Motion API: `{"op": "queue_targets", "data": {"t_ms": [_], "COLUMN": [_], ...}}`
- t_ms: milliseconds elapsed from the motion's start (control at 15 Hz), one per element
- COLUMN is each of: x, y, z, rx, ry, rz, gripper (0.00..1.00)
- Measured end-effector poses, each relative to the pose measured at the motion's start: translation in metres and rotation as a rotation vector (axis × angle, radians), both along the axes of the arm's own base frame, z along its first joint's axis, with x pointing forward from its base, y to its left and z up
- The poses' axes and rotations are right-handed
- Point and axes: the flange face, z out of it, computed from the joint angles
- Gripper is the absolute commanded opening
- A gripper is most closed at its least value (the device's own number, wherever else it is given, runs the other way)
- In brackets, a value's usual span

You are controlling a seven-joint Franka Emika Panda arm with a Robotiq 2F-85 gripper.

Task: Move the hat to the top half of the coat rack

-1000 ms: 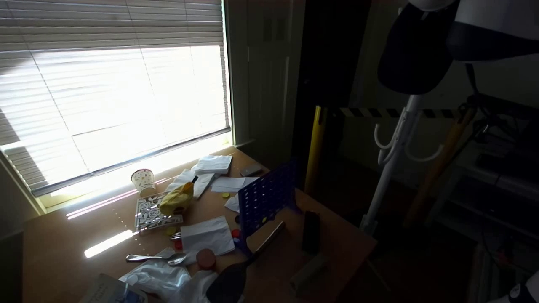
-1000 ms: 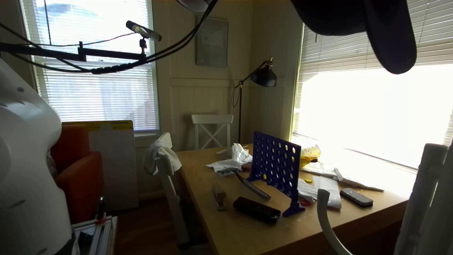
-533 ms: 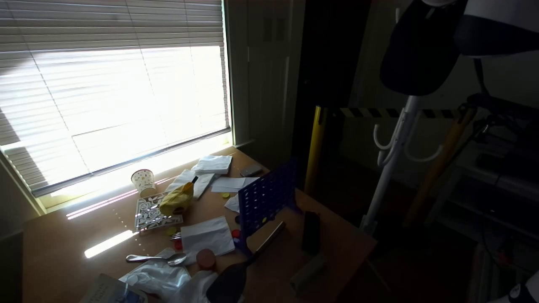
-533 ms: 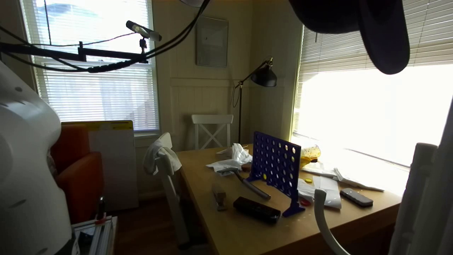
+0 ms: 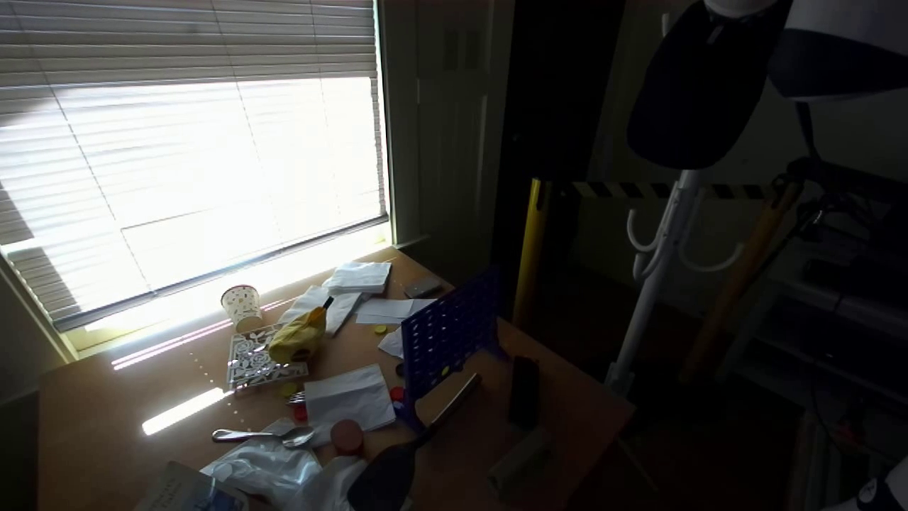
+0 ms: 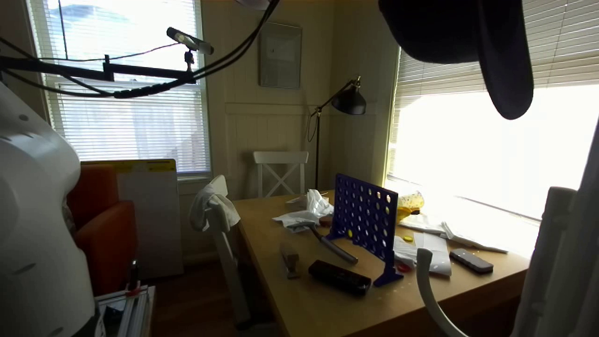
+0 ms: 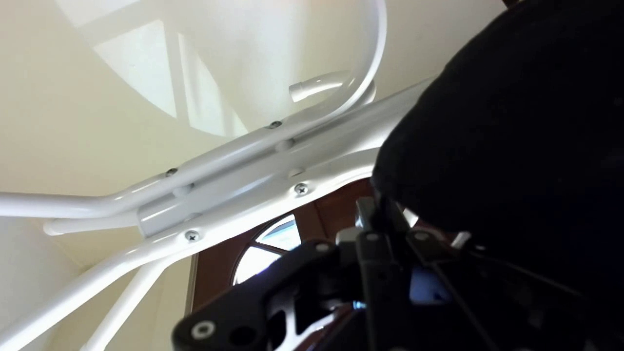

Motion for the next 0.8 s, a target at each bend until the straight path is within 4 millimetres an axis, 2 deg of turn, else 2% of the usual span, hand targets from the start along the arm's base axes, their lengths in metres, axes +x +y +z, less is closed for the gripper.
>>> {"op": "queue_targets", "data": {"t_ms": [67,133,200,400,800], "x": [0.0006,0.0009,0.0010,0.0014,-0.0059], "y": [0.0014,0.0020,0.0021,0.0007,-0.0034], "z": [-0.0007,-0.0015,-0.0021,-0.0064,0.0029], "rx": [0.000,-0.001,-0.006,-0.022,-0.009], "ry": [0.001,0.003,0.008,0.024,-0.003], "rz": [0.007,0.010,0.011,0.008,-0.004], "gripper": [0.02,0.30,0.31,0.49,0.92]}}
